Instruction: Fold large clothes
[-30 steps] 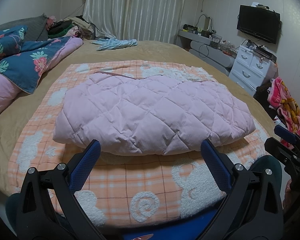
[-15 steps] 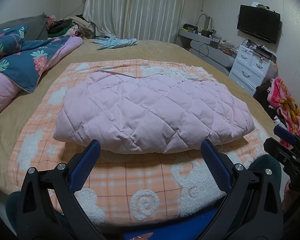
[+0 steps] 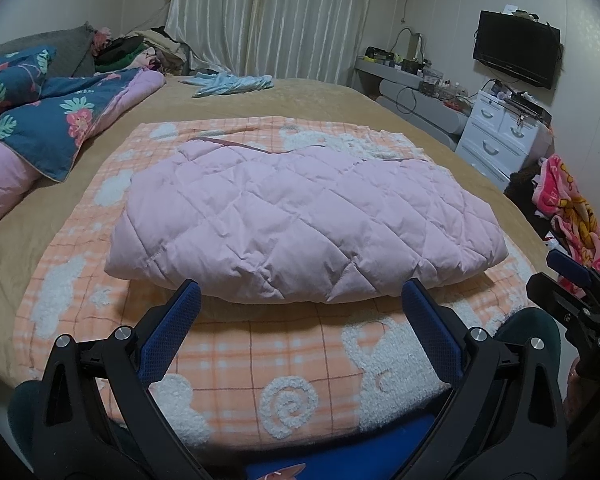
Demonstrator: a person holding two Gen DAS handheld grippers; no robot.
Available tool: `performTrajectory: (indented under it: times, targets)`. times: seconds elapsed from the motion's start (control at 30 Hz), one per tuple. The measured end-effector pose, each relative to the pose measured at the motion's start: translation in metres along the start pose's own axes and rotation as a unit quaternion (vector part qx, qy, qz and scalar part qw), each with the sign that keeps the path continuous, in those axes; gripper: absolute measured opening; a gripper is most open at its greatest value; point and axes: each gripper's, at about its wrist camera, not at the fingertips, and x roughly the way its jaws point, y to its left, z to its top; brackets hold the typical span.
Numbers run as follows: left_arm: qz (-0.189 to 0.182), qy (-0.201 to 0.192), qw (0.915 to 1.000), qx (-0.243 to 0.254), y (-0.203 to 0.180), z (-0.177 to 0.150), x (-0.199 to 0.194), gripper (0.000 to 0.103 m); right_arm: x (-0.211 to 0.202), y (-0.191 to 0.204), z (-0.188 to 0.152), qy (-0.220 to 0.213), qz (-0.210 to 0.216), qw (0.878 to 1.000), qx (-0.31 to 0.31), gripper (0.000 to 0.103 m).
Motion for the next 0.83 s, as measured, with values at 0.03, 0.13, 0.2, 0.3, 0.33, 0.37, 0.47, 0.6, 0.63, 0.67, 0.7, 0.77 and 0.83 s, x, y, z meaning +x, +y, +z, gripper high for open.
performTrajectory:
  times: [0.03, 0.13, 0.2, 0.3, 0.33, 0.37, 0.47, 0.6, 0.63, 0.67, 0.7, 0.77, 0.83]
  targets:
    - [0.002, -0.001, 1.0000, 0.000, 0.000, -0.001, 0.000, 0.094, 0.000, 0.001, 0.000, 0.000, -0.001, 1.000, 0.000, 0.099]
    - [0.008, -0.002, 1.0000, 0.000, 0.000, -0.003, 0.000, 0.094, -0.002, 0.000, 0.000, -0.002, -0.008, 1.000, -0.001, 0.099]
    - [0.010, -0.005, 0.9999, 0.000, 0.000, -0.002, -0.001, 0.094, -0.004, -0.003, 0.001, -0.003, -0.013, 1.000, 0.001, 0.099]
    - [0.019, -0.003, 0.9998, -0.002, 0.003, -0.001, 0.000, 0.094, -0.007, -0.010, 0.002, -0.008, -0.025, 1.000, 0.008, 0.099]
    - [0.021, -0.002, 0.9998, -0.005, 0.004, -0.001, 0.001, 0.094, -0.009, -0.013, 0.002, -0.011, -0.029, 0.999, 0.011, 0.099]
    - [0.022, 0.001, 0.9997, -0.008, 0.006, -0.001, 0.002, 0.094, -0.010, -0.016, 0.002, -0.013, -0.034, 0.999, 0.015, 0.099]
    - [0.020, 0.006, 0.9996, -0.020, 0.012, 0.000, 0.008, 0.094, -0.016, -0.032, 0.002, -0.019, -0.051, 0.998, 0.032, 0.099]
    - [0.037, 0.008, 0.9985, -0.040, 0.035, 0.007, 0.017, 0.094, -0.027, -0.083, 0.000, -0.031, -0.096, 0.992, 0.078, 0.099]
    - [0.045, 0.008, 0.9977, -0.051, 0.046, 0.010, 0.020, 0.094, -0.031, -0.102, -0.003, -0.035, -0.113, 0.988, 0.097, 0.099]
    - [0.057, 0.008, 0.9966, -0.059, 0.058, 0.015, 0.023, 0.094, -0.035, -0.122, -0.007, -0.040, -0.134, 0.983, 0.115, 0.099]
    - [0.081, 0.005, 0.9942, -0.071, 0.080, 0.021, 0.028, 0.094, -0.039, -0.156, -0.014, -0.039, -0.181, 0.973, 0.135, 0.099]
    - [0.126, 0.003, 0.9871, -0.098, 0.121, 0.032, 0.031, 0.094, -0.042, -0.216, -0.031, -0.029, -0.256, 0.951, 0.168, 0.099]
    - [0.166, 0.000, 0.9782, -0.124, 0.176, 0.045, 0.037, 0.094, -0.044, -0.272, -0.054, -0.009, -0.330, 0.921, 0.205, 0.099]
